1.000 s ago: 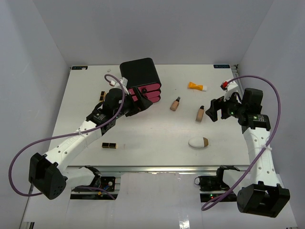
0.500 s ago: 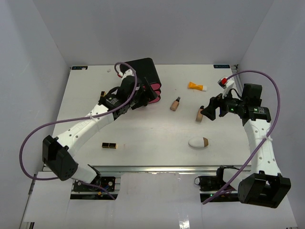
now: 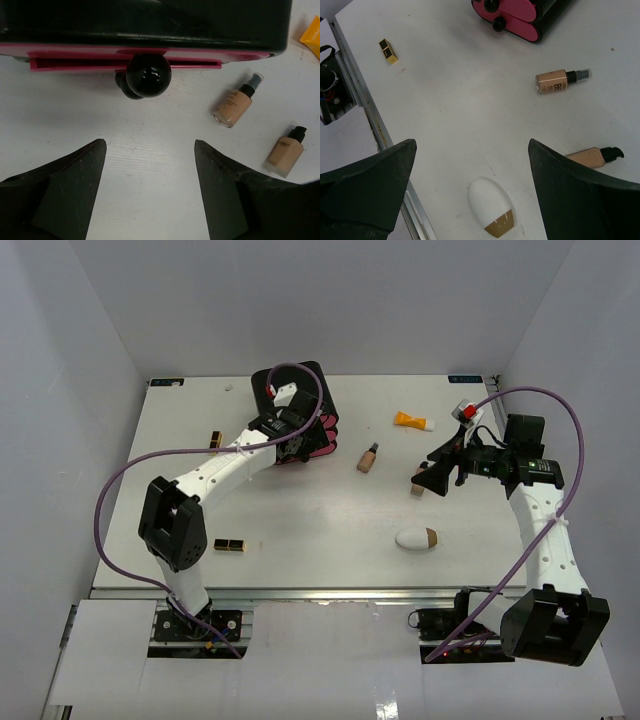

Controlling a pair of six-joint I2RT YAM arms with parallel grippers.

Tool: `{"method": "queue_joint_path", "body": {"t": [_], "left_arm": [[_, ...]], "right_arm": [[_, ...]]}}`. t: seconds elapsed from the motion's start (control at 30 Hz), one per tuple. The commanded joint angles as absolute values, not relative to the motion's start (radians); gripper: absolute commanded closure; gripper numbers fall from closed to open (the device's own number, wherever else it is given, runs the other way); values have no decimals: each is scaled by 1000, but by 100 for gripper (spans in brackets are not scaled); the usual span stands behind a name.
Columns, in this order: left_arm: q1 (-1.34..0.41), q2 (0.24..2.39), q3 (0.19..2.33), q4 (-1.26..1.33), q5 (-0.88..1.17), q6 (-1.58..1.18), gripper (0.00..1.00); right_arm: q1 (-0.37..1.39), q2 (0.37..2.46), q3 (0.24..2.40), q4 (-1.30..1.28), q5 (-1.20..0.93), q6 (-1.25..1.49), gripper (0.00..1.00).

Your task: Organize the makeup

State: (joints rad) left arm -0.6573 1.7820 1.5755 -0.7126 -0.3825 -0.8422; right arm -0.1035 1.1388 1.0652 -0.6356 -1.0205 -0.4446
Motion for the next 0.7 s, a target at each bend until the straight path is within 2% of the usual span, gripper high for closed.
{"method": "queue_joint_path", "body": {"t": [0.0, 0.23, 0.67], "left_arm": [[-618, 1796, 1655, -691, -409, -792, 21], [-580, 1861, 1720, -690, -402, -767, 32], [-571, 1924, 1777, -689, -394, -757, 41]], "right_arm": [[-104, 1140, 1049, -594, -1077, -466, 0], [-107, 1143, 1051, -588, -1075, -471, 0], [-112, 1156, 1057, -577, -1071, -463, 0]]}}
